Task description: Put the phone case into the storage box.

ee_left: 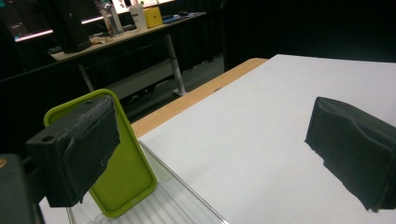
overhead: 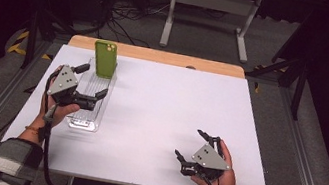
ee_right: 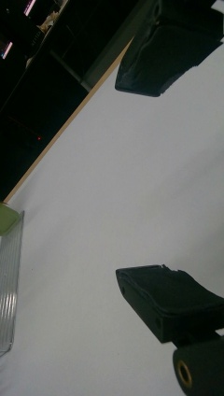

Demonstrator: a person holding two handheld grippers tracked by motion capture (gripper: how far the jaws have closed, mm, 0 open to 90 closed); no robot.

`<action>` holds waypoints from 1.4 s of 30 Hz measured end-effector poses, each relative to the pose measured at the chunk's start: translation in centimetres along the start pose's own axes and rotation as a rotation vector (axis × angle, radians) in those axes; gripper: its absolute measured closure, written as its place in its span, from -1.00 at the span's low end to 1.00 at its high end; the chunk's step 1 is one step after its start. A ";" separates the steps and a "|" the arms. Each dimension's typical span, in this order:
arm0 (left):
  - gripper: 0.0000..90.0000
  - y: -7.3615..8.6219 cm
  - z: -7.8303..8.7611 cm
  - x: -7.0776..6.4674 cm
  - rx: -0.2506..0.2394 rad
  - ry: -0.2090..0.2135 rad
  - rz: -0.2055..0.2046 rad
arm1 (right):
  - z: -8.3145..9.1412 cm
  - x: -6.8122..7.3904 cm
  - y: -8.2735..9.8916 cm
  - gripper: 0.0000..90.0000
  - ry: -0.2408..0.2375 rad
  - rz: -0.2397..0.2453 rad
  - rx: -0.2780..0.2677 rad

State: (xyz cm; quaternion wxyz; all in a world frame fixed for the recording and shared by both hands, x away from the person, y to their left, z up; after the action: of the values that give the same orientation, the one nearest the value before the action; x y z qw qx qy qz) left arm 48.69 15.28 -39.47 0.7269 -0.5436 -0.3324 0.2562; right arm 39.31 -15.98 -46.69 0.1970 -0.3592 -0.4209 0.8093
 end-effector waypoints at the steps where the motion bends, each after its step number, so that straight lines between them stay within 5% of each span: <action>1: -0.92 0.0 0.0 -0.1 -0.002 -0.001 0.001 | 0.0 0.0 0.0 -0.78 -0.001 -0.002 0.001; 42: -0.93 -0.4 2.6 -2.3 -0.029 0.052 -0.024 | -0.2 0.3 -0.1 -0.78 -0.011 -0.001 0.001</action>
State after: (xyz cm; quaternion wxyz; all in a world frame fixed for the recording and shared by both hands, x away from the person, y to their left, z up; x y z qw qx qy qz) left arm 45.27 15.07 -39.07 0.7303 -0.5568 -0.3234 0.2282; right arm 39.25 -15.70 -46.81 0.1953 -0.3547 -0.4218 0.8112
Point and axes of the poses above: each handheld gripper's, and its own axes: z roughly backward along the jaws, y roughly out of its underside, x roughly to its left, the point moved 10 cm from there along -z, roughly forward along the jaws, and after that the axes turned 2 degrees about -y, right-handed, at the moved point
